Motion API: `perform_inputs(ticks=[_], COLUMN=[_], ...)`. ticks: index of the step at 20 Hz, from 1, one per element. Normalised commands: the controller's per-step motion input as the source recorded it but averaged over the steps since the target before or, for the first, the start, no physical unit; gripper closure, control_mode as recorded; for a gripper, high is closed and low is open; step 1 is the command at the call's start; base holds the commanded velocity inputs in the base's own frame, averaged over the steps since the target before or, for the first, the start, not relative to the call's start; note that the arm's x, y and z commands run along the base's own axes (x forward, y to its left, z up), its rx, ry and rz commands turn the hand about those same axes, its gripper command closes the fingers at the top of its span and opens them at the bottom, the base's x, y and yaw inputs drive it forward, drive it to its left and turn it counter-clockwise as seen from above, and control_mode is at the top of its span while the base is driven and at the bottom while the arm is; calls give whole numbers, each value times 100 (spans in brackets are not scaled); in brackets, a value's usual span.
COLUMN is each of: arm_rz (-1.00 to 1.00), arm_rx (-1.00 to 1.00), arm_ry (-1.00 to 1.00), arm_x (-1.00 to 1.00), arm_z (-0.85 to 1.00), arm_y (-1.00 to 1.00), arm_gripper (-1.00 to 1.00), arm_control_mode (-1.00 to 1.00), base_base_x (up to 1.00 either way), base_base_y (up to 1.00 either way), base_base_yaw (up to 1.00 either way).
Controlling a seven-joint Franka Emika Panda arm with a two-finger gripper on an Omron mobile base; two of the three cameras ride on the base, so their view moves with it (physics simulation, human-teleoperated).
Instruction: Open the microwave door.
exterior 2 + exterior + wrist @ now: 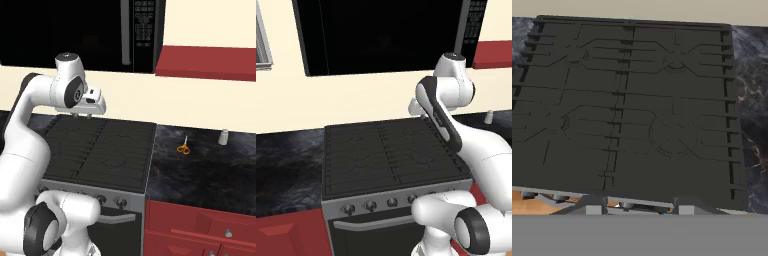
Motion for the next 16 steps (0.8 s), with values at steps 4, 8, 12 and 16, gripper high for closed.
perform_inputs(ticks=[4, 8, 12, 16], arm_rz=[0, 0, 0, 0], arm_rx=[0, 0, 0, 0], arm_ry=[-3, -7, -14, -14], arm_x=[-13, -27, -40, -32], arm_z=[0, 0, 6, 14], arm_y=[-3, -12, -20, -9], arm_gripper=[-100, -100, -100, -100], arm_control_mode=[-100, -100, -100, -100], base_base_x=[0, 0, 0, 0], base_base_y=[0, 0, 0, 0], base_base_yaw=[0, 0, 0, 0])
